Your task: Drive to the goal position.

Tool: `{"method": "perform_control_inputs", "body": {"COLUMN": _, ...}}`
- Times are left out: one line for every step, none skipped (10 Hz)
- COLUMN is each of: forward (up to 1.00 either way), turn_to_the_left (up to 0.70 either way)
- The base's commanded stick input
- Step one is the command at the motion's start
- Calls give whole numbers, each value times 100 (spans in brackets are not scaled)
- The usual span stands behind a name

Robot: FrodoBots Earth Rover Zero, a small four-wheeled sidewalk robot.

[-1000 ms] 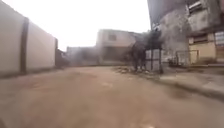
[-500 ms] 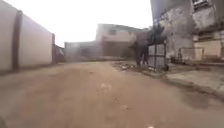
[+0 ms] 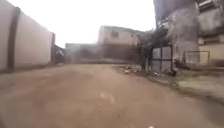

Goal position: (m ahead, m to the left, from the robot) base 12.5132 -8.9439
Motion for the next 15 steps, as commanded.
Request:
{"method": "perform_control_inputs", "body": {"forward": 85, "turn_to_the_left": 29}}
{"method": "perform_control_inputs", "body": {"forward": 85, "turn_to_the_left": 13}}
{"method": "perform_control_inputs", "body": {"forward": 85, "turn_to_the_left": 1}}
{"method": "perform_control_inputs", "body": {"forward": 85, "turn_to_the_left": 1}}
{"method": "perform_control_inputs", "body": {"forward": 85, "turn_to_the_left": 1}}
{"method": "perform_control_inputs", "body": {"forward": 85, "turn_to_the_left": -1}}
{"method": "perform_control_inputs", "body": {"forward": 85, "turn_to_the_left": -3}}
{"method": "perform_control_inputs", "body": {"forward": 85, "turn_to_the_left": -8}}
{"method": "perform_control_inputs", "body": {"forward": 85, "turn_to_the_left": -16}}
{"method": "perform_control_inputs", "body": {"forward": 85, "turn_to_the_left": -26}}
{"method": "perform_control_inputs", "body": {"forward": 85, "turn_to_the_left": 1}}
{"method": "perform_control_inputs", "body": {"forward": 85, "turn_to_the_left": 1}}
{"method": "perform_control_inputs", "body": {"forward": 85, "turn_to_the_left": 1}}
{"method": "perform_control_inputs", "body": {"forward": 85, "turn_to_the_left": 1}}
{"method": "perform_control_inputs", "body": {"forward": 85, "turn_to_the_left": 1}}
